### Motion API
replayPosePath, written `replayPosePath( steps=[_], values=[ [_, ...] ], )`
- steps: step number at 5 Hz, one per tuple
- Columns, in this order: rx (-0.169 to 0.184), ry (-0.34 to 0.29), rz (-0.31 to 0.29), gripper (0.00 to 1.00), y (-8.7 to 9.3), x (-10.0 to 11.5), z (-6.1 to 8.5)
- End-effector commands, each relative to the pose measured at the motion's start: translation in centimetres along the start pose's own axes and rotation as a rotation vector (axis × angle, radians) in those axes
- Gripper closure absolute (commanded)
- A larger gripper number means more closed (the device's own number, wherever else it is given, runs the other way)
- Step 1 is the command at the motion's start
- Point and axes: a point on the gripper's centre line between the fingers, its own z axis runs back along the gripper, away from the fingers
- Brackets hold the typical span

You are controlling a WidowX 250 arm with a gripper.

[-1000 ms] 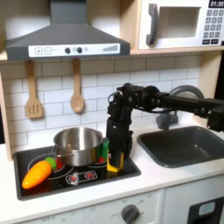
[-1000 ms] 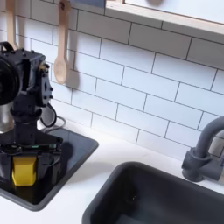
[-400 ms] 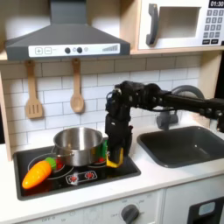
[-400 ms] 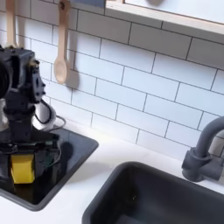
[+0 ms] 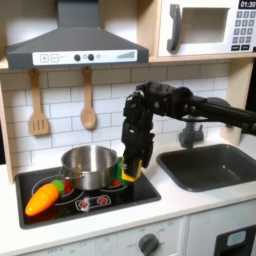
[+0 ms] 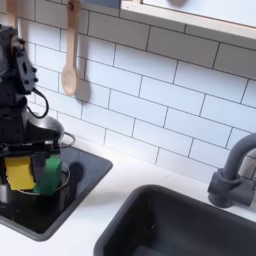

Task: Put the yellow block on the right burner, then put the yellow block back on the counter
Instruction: 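Put the yellow block back on the counter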

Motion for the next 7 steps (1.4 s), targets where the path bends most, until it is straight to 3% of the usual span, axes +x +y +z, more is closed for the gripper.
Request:
replayPosePath(
  steps=[1,2,7],
  values=[
    [-0.001,0.008,0.01,1.0,0.8,0.1,-0.2],
    [0.003,0.01,0.014,1.0,1.1,0.2,-0.2],
    [-0.033,0.03,-0.043,1.0,-1.2,-1.6,-0.6]
  ],
)
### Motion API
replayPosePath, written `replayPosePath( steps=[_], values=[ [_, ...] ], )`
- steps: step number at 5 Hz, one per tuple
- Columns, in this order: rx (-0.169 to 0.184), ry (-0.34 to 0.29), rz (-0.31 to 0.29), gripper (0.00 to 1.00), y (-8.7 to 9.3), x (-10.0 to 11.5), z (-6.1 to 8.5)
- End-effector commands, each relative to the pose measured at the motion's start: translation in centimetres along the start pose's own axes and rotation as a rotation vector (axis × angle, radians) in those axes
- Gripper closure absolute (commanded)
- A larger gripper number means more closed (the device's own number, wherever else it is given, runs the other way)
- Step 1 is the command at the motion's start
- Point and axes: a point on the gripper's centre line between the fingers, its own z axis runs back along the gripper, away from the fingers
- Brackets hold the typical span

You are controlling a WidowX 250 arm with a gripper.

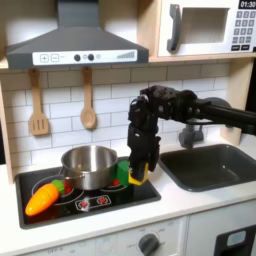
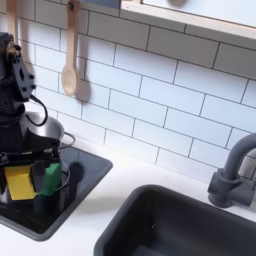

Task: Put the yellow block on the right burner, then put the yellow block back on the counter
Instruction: 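Put the yellow block back on the counter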

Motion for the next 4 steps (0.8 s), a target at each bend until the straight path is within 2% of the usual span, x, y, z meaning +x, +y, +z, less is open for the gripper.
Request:
replayPosePath(
  steps=[1,2,4],
  values=[
    [-0.021,0.007,-0.058,1.0,-1.5,-0.6,-0.2],
    [-0.03,0.021,-0.101,1.0,-2.3,-1.0,-0.4],
    [-0.038,0.027,-0.124,1.0,-2.7,-1.4,-0.7]
  ],
)
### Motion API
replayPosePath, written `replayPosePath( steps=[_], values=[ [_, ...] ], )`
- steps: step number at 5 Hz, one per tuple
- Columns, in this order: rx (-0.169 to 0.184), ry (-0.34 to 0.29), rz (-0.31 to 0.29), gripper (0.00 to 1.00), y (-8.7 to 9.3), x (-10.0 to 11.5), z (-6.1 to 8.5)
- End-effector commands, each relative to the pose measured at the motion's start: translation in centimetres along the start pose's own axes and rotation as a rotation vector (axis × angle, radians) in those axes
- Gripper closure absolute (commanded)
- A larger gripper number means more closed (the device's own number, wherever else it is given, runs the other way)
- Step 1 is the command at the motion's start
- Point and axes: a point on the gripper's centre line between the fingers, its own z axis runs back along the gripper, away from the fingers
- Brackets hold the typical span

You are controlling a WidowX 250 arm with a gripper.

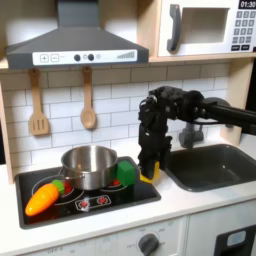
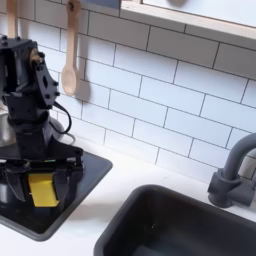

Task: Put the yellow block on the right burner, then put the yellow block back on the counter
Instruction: 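Put the yellow block back on the counter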

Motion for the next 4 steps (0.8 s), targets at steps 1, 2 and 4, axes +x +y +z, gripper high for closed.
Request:
replayPosePath(
  steps=[1,2,4],
  values=[
    [-0.008,0.014,-0.028,1.0,-0.6,-0.5,-0.5],
    [-0.019,0.025,-0.056,1.0,-1.1,-0.8,-0.9],
    [-0.05,0.046,-0.099,1.0,-1.9,-1.5,-1.3]
  ],
)
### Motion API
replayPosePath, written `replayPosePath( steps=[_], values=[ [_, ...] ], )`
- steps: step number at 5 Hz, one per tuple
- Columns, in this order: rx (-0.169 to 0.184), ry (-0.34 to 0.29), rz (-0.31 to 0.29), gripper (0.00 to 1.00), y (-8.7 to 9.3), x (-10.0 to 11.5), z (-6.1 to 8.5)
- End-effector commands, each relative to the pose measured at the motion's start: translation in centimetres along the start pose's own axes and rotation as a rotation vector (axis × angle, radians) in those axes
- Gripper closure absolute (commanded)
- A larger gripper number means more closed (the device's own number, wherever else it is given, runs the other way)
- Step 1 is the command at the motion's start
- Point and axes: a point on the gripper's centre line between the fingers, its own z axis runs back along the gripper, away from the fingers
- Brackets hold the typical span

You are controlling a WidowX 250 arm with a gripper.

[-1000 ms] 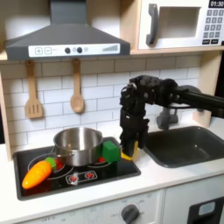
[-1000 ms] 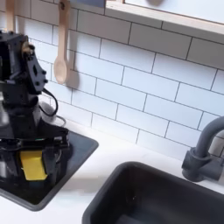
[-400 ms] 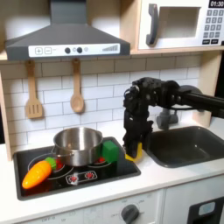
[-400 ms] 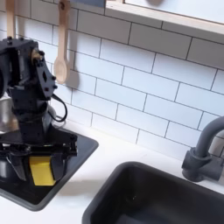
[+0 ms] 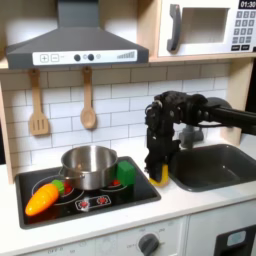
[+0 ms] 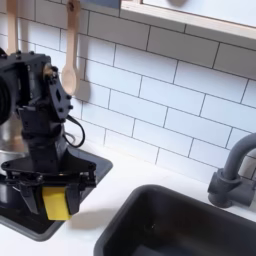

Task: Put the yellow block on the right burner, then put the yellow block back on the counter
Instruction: 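Put the yellow block back on the counter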

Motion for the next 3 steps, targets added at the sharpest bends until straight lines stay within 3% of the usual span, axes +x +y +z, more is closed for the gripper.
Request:
replayPosePath(
  steps=[1,3],
  values=[
    [-0.014,0.009,-0.027,1.0,-0.36,-0.43,-0.27],
    [0.009,0.028,-0.056,1.0,-0.67,-0.7,-0.9]
  ],
)
